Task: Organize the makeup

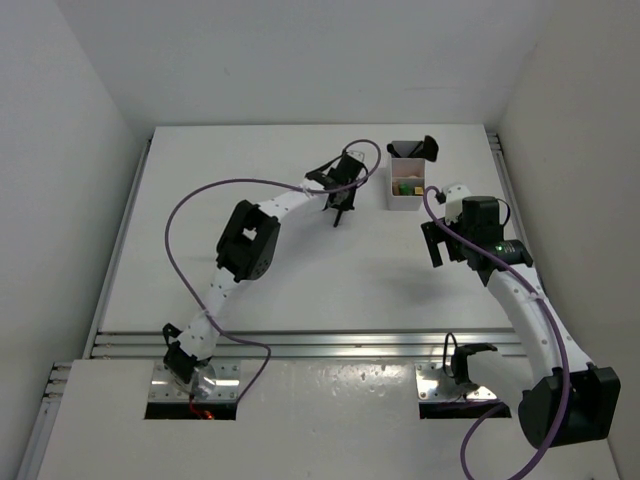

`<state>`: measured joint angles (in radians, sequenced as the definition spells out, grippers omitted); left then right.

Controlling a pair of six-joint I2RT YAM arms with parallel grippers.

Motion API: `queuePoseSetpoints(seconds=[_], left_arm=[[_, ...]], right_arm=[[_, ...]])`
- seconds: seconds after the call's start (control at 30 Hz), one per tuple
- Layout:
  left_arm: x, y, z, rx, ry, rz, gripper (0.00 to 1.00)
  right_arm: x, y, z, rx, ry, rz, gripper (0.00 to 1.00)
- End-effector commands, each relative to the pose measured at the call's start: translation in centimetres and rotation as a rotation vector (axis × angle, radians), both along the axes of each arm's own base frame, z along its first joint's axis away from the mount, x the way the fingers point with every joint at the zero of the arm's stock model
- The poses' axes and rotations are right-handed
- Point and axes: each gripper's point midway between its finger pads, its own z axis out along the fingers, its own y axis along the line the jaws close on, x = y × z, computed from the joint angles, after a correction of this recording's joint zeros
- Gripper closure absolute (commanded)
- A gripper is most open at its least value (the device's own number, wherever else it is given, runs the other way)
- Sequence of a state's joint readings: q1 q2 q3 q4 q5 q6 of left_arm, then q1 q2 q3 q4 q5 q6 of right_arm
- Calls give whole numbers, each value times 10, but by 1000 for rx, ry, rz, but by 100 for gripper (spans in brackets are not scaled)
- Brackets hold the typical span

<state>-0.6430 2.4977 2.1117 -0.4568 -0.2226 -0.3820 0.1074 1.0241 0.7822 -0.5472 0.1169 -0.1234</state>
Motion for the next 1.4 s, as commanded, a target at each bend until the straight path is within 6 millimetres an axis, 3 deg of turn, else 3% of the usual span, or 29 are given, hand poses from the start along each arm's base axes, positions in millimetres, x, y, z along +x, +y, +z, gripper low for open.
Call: queuePoseSetpoints(seconds=[0.0,0.07,0.13,0.17,0.27,0.3,0.37,0.4,0.47,0.5,0.53,0.57,0.6,0.63,0.67,0.7,0.73,0.77,0.93,1.03,1.13,1.27,1.3,1.37], left_arm=[[-13,48,-25,47,145,72,100],[-8,52,-14,6,147,79,100],[15,49,21,-106,76,64,100],[34,42,54,-178,-21,55,100],[71,41,122,-242,-258,20,100],[91,35,170,-296,-438,2,100],[101,37,232,-279,-675,-25,100],[108,37,285,-339,-874,-20,100],[93,16,331,-357,-1074,-51,100],[76,11,377,-428,-1250,-69,100],[69,-1,382,-415,-1321,-106,100],[57,-27,381,-447,-1369,-169,100],[48,-33,394,-486,-1447,-175,100],[45,-43,392,-499,-1471,-189,100],[35,-54,412,-537,-1536,-199,100],[38,-56,410,-549,-1558,-193,100],[50,-77,369,-553,-1514,-212,100],[42,-81,384,-603,-1557,-206,100],[34,-111,333,-688,-1503,-257,100],[37,-114,323,-699,-1500,-256,100],[30,-130,308,-698,-1513,-283,100],[31,-146,277,-694,-1451,-288,100],[31,-146,277,-694,-1451,-288,100],[35,-150,257,-679,-1426,-294,100]], right_arm=[[7,-1,11,-10,-40,0,0],[9,0,11,-3,-42,1,0],[9,1,10,-2,-42,1,0],[10,-1,10,-3,-44,-5,0],[11,1,10,2,-46,2,0],[12,2,11,3,-51,4,0],[12,2,11,4,-51,4,0],[12,3,10,6,-49,9,0],[11,2,9,3,-45,9,0],[11,3,10,2,-49,11,0],[10,1,8,-1,-42,8,0],[8,1,6,-1,-34,9,0],[7,0,8,-4,-39,6,0],[6,2,8,-4,-36,13,0],[2,0,6,-7,-22,10,0],[1,0,9,-10,-32,13,0],[-1,-1,8,-12,-25,13,0],[-7,-3,7,-16,-11,10,0],[-22,-3,7,-13,45,21,0],[-27,-5,11,-20,65,23,0],[-33,-7,16,-36,83,25,0],[-45,-11,18,-48,98,16,0],[-48,-13,17,-56,103,10,0],[-53,-15,18,-59,97,5,0]])
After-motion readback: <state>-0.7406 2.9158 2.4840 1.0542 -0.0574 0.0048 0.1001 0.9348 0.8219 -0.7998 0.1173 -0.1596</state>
